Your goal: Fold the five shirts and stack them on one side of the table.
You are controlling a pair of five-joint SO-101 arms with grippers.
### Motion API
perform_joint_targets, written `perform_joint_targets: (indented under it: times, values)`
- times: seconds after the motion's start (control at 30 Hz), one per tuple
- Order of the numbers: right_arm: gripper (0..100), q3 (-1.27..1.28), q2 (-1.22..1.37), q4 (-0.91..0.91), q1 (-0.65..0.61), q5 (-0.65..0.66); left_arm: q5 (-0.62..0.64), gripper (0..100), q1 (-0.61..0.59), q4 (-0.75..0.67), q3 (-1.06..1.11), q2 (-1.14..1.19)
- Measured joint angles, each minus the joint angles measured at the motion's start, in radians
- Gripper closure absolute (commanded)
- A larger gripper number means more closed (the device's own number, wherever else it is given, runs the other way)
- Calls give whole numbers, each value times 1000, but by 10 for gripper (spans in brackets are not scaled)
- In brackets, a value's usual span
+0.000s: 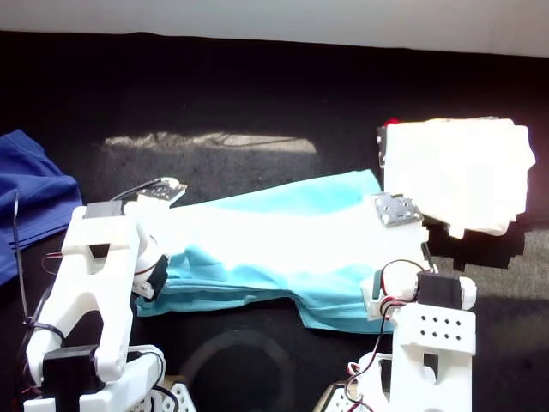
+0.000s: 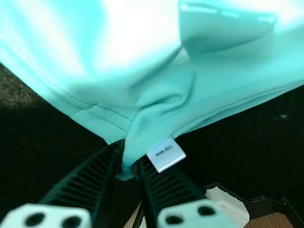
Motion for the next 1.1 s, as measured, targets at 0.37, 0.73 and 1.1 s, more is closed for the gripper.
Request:
perform_joint_targets:
  times: [0.37, 0.73, 1.1]
  values:
    - [765, -203, -5, 158, -101, 34, 0, 808, 0, 203, -158, 0]
    - [982, -427, 46, -54, -126, -51, 72, 988, -49, 365, -582, 46]
    - [991, -427, 671, -425, -265, -166, 203, 990, 21, -17, -531, 417]
